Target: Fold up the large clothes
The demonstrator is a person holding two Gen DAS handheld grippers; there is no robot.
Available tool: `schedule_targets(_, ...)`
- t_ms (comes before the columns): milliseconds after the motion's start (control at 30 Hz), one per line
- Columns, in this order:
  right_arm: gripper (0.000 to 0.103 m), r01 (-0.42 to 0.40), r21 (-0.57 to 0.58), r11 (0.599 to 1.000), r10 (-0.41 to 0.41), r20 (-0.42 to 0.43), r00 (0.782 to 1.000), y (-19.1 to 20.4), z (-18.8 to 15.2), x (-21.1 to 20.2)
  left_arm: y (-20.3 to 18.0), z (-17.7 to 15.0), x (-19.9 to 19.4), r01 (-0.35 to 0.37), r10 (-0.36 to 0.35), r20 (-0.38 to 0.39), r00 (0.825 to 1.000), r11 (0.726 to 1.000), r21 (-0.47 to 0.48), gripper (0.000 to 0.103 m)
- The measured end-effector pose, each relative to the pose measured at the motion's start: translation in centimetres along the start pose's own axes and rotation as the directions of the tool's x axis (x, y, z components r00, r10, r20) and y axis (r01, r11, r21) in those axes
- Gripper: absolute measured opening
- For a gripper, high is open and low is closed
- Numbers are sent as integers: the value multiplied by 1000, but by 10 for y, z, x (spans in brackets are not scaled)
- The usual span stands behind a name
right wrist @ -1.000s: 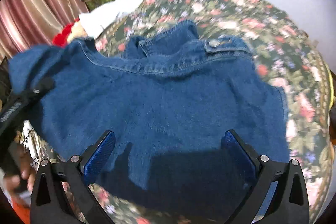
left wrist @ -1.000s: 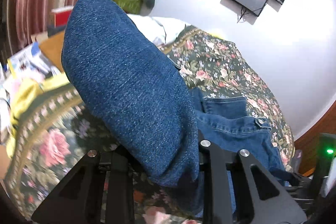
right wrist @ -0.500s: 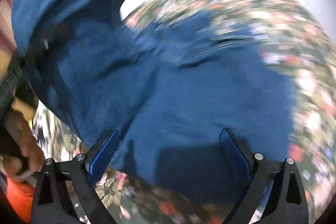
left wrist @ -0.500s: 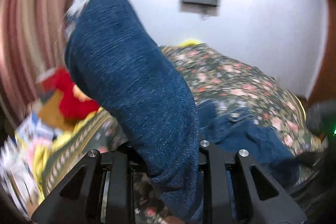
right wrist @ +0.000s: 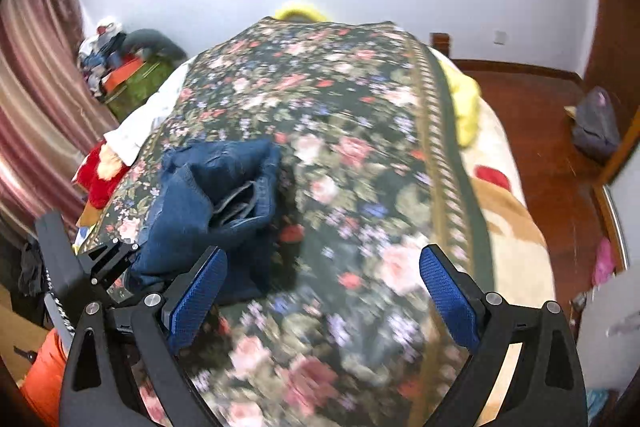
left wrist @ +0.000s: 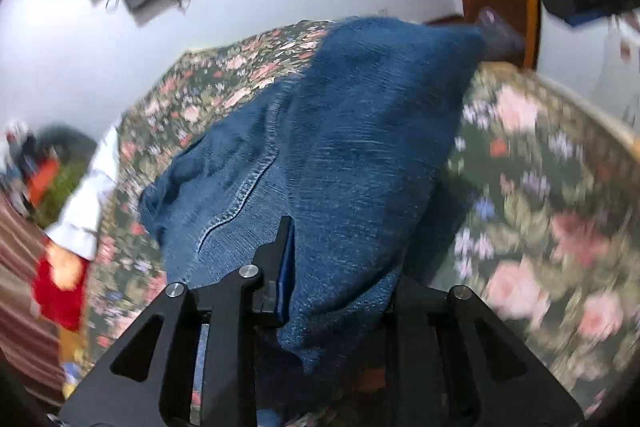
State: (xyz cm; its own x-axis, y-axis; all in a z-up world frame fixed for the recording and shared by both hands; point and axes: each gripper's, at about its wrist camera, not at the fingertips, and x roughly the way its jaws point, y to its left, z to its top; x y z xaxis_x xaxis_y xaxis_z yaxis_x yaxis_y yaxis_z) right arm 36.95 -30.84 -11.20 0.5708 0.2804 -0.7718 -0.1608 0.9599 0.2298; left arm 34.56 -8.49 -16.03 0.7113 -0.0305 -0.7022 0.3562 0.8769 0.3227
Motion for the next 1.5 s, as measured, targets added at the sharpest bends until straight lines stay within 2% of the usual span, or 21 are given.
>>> schedule_targets(133, 97, 5, -15, 1000, -5, -19, 1000, -3, -14, -7, 10, -4, -12, 66, -67, -44, 997, 998, -17, 33)
schedule_targets(200, 97, -2, -28, 1000, 1, -20, 1000, 4, -14, -7, 17, -5, -21, 133, -135, -56, 989, 990, -51, 55)
schedule_targets(267, 97, -26, -50, 998, 26, -8, 1000, 17, -10, -7, 25, -12, -36, 223, -228, -37, 973, 970, -102, 66)
schedule_targets(333, 97, -62, -74, 995, 63, 10, 998, 34, -4, -8, 30, -16, -49, 255, -260, -17, 966, 958, -130, 68)
schedule_targets(500, 97, -130, -156, 979, 138, 44, 989, 83, 14, -8, 64, -22, -73, 209, -213, 9, 977, 951, -226, 70)
schedule_targets(533, 97, -139, -175, 975, 149, 43, 988, 93, 16, -6, 74, -23, -75, 193, -195, 15, 981, 949, -250, 72)
schedule_targets(600, 97, -153, -209, 966, 164, 37, 986, 110, 20, 1, 94, -25, -74, 140, -139, 25, 990, 947, -290, 83)
schedule_targets(667, 97, -153, -245, 958, 163, 22, 986, 125, 21, 16, 109, -29, -69, 87, -87, 15, 996, 938, -334, 86)
schedule_targets(733, 97, -139, -245, 959, 141, -10, 990, 132, 19, 38, 123, -36, -57, 66, -81, -21, 997, 916, -395, 86)
schedule_targets(833, 97, -104, -204, 973, 82, -116, 990, 126, 12, 78, 138, -52, -28, 74, -136, -88, 987, 862, -502, 86)
schedule_targets(900, 97, -102, -158, 982, 71, -190, 979, 109, 1, 104, 141, -67, -6, 96, -205, -131, 970, 816, -570, 86)
schedule_targets(967, 98, -115, -113, 987, 86, -235, 968, 92, -10, 117, 139, -84, 8, 156, -291, -120, 949, 767, -622, 89)
schedule_targets(1000, 100, -120, -95, 988, 93, -246, 965, 84, -15, 120, 137, -93, 13, 183, -327, -109, 939, 742, -645, 95)
schedule_targets(1033, 102, -124, -81, 989, 100, -248, 964, 77, -22, 123, 135, -100, 17, 191, -344, -111, 933, 730, -656, 99)
schedule_targets(1067, 102, -136, -70, 988, 115, -249, 962, 71, -29, 124, 131, -107, 20, 193, -349, -119, 929, 735, -650, 102)
schedule_targets(1167, 102, -148, -63, 987, 127, -259, 957, 65, -38, 125, 120, -122, 17, 201, -351, -133, 927, 763, -614, 102)
schedule_targets(1233, 102, -146, -75, 987, 122, -258, 958, 65, -40, 120, 116, -129, 14, 181, -341, -165, 926, 781, -597, 102)
schedule_targets(1300, 102, -134, -87, 987, 108, -260, 960, 64, -42, 115, 109, -138, 13, 59, -238, -278, 930, 846, -529, 91)
schedule_targets(1333, 102, -125, -96, 988, 97, -260, 961, 63, -43, 111, 106, -143, 11, 20, -197, -322, 926, 877, -480, 90)
schedule_targets(1367, 102, -117, -105, 988, 86, -263, 961, 60, -44, 107, 105, -148, 8, 12, -185, -336, 924, 890, -456, 89)
schedule_targets(1500, 102, -74, -139, 988, 34, -268, 963, 49, -42, 86, 119, -159, -16, -34, -125, -337, 933, 902, -430, 89)
